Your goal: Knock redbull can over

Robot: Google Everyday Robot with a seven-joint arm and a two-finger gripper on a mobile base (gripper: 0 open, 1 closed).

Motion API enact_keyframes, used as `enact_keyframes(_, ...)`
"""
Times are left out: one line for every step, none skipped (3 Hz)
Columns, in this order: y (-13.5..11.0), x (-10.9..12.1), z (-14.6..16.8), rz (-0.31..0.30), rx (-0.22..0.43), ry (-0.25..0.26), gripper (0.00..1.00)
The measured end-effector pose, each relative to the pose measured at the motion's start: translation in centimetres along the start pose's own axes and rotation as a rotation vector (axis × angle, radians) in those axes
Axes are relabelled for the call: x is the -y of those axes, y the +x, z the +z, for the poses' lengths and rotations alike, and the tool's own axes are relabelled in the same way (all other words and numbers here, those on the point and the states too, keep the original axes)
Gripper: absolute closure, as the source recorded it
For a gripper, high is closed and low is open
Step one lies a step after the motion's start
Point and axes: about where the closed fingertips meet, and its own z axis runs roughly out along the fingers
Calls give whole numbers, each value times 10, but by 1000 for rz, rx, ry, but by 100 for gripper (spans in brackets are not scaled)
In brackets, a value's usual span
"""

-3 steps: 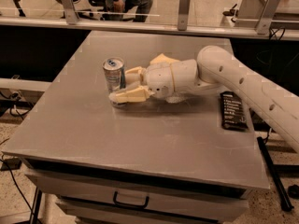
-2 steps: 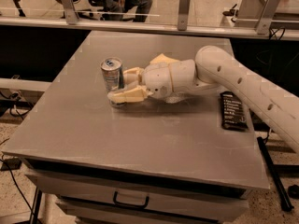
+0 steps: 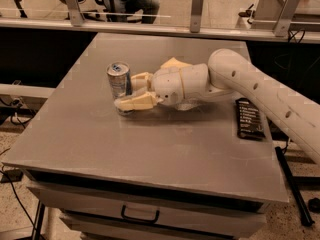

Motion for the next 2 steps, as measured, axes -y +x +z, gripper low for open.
enact_keyframes(-1,-1,2,-1,1,-3,56)
enact_keyframes(-3,-1,3,-3,0,-7,43)
